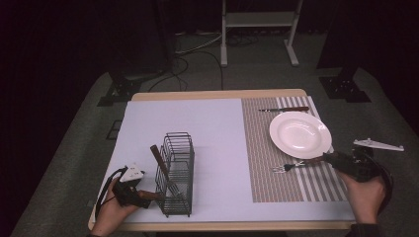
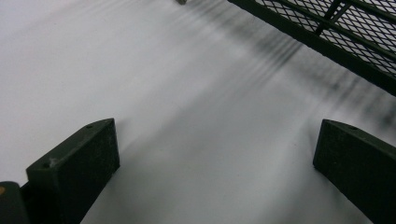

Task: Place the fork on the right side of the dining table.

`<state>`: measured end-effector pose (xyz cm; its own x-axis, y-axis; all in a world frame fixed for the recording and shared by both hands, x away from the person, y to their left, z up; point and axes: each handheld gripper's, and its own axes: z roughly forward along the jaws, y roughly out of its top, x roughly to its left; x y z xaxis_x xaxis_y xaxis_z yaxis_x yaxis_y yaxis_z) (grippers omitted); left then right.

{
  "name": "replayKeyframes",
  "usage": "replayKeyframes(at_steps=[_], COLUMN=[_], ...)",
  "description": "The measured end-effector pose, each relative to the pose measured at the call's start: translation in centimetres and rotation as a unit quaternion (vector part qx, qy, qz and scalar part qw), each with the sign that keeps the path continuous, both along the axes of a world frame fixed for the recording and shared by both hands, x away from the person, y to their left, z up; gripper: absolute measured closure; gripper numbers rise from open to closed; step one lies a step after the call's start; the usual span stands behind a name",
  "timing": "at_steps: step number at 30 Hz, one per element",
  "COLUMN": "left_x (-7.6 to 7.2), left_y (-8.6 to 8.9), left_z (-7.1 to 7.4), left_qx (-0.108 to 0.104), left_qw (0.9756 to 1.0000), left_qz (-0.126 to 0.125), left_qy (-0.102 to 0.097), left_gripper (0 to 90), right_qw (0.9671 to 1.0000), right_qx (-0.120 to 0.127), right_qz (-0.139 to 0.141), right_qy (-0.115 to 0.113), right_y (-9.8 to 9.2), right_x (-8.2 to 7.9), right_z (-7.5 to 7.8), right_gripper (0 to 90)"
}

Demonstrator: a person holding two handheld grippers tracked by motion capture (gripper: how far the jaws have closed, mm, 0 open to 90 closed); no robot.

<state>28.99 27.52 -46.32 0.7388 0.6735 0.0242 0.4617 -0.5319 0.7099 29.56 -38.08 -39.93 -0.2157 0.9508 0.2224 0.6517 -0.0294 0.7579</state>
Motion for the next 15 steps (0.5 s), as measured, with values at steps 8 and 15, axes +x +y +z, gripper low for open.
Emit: replayKeyframes(at_steps=[8, 15], left_x=[0.0, 0.0], left_y=[0.0, 0.0], left_z=[0.0, 0.0], left_qx=[0.0, 0.0], left_qw=[1.0, 1.0], left_qz=[0.0, 0.0], left_qy=[0.0, 0.0], left_gripper=[0.0, 0.0], right_qw=[0.9998, 0.9994], right_qx=[0.007, 0.01], right_qz=[-0.008, -0.01], right_qy=[0.016, 0.031], right_y=[-0.5, -0.8], right_x=[0.2, 0.5], right_z=[-0.7, -1.4], right_gripper=[48.6, 46.1])
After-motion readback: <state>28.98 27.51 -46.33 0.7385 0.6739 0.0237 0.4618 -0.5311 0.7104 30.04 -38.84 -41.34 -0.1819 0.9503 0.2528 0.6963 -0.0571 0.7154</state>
